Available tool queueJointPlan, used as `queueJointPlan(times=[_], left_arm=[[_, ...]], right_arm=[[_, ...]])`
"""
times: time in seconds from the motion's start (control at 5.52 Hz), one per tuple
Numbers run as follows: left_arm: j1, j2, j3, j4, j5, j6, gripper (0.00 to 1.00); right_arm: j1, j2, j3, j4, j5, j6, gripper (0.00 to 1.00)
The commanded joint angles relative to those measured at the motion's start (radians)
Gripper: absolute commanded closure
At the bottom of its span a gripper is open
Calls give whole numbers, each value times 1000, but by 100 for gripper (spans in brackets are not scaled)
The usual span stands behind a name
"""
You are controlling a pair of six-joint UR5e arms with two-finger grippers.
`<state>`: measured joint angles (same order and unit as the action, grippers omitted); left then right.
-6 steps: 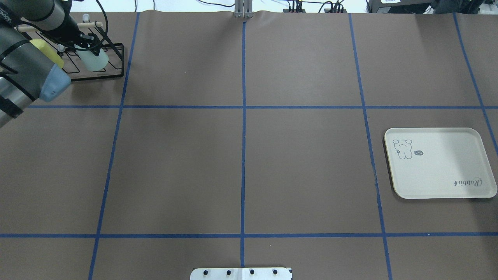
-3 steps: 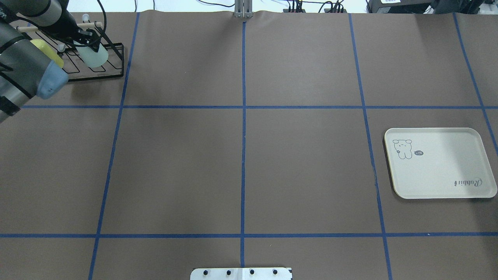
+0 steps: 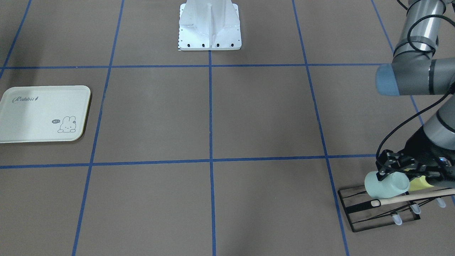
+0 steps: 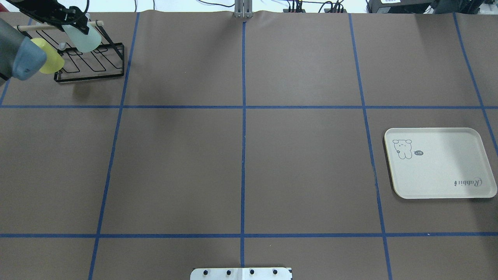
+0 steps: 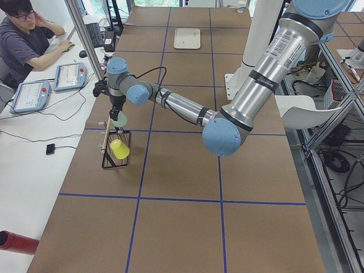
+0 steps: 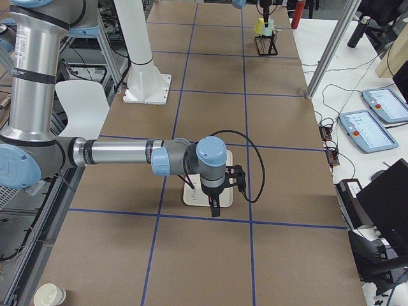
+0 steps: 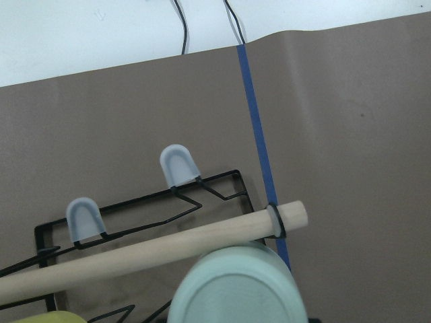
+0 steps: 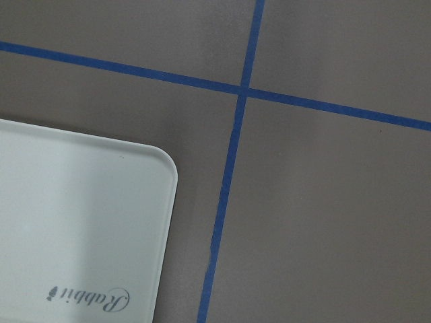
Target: Left arm grabs green cup and hands to right arm on tray
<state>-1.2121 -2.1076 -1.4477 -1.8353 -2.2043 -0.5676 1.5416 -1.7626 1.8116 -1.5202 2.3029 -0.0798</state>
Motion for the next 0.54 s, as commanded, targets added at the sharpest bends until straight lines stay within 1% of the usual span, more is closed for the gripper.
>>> queueJointPlan(times=[0.0,0.18,0.36], left_arm=[[-37,66,-203,130,-54,0,97],[-35,83,-283,190,-54,-2,97],[-32,105,-308,177,-51,-18,97]], right_arm=[[0,0,0,2,0,0,0],[0,0,0,2,3,0,0],[0,0,-2,5,38,0,0]])
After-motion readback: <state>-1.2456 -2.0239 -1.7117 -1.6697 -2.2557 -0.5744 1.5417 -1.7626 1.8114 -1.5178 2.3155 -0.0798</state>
